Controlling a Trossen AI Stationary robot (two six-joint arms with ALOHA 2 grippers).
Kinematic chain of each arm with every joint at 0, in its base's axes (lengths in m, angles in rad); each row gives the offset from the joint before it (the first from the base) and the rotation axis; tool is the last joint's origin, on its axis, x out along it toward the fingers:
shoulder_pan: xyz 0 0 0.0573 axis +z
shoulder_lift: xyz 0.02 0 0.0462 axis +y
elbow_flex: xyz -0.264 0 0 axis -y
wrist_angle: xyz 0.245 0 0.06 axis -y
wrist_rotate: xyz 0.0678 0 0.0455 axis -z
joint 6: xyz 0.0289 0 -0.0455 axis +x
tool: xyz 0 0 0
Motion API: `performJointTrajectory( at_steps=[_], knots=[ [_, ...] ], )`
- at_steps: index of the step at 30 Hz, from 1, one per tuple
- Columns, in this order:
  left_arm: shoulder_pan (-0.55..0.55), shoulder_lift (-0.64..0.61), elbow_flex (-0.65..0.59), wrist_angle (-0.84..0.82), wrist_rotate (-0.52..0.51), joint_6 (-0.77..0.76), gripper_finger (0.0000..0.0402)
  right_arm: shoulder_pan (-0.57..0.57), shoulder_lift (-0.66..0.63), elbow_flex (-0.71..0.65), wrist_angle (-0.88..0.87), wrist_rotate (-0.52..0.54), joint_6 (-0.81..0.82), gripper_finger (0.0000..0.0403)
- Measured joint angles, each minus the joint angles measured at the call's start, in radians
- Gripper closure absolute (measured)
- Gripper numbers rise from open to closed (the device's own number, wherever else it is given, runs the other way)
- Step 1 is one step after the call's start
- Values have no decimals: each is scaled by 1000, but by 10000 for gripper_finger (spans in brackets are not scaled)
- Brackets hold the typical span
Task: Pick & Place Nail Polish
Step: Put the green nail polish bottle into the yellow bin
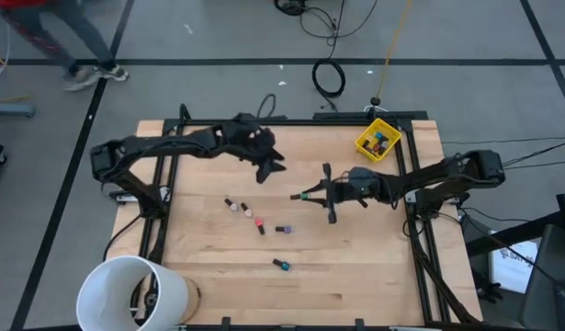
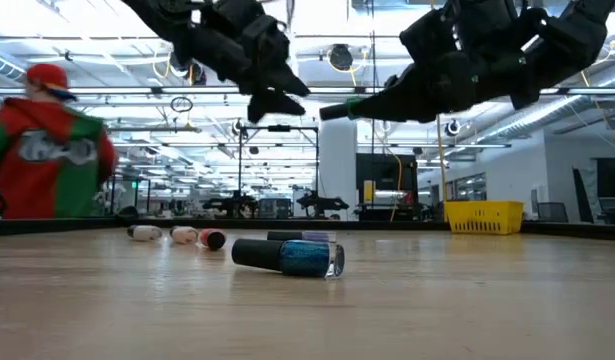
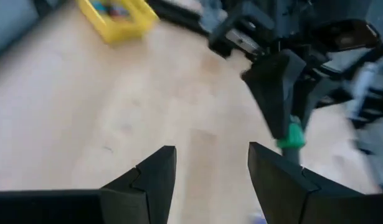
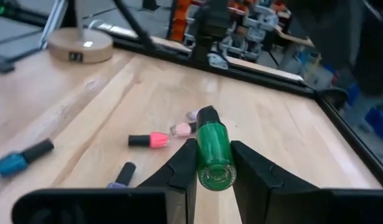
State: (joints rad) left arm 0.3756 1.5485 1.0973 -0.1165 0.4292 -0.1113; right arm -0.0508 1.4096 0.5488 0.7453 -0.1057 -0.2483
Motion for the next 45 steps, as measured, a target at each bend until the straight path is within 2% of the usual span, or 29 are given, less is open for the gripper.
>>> performJointTrajectory(
  at_steps=[4, 9, 15, 21, 23, 26, 30, 34, 36, 40, 45],
  knots=[
    [3, -70, 0, -14, -83, 76, 204, -44, -97, -17, -61, 0, 87, 339],
    [2, -133, 0, -15, -90, 147, 204, -103, -237, -103, -40, -1, 184, 339],
    [-3, -184, 0, -27, -192, 193, 204, -153, -409, -199, -143, 183, 191, 339],
    [10, -211, 0, -48, -268, 244, 204, -229, -595, -277, -200, 182, 258, 339],
    [21, -211, 0, -47, -256, 269, 204, -251, -648, -309, -206, 162, 277, 339],
    [50, -210, 0, -23, -146, 266, 204, -286, -710, -345, -207, 77, 320, 339],
    [69, -203, -84, 169, 11, 227, 204, -316, -757, -366, -214, 5, 359, 339],
    [81, -202, -235, 401, 3, 143, 204, -317, -773, -368, -220, -31, 382, 339],
    [108, -215, -301, 463, -24, 104, 204, -317, -779, -368, -209, -54, 394, 339],
    [154, -293, -398, 508, -35, 56, 204, -317, -798, -368, -180, -84, 419, 339],
    [194, -501, -472, 445, -32, 86, 203, -316, -818, -368, -184, -85, 459, 339]
  ],
)
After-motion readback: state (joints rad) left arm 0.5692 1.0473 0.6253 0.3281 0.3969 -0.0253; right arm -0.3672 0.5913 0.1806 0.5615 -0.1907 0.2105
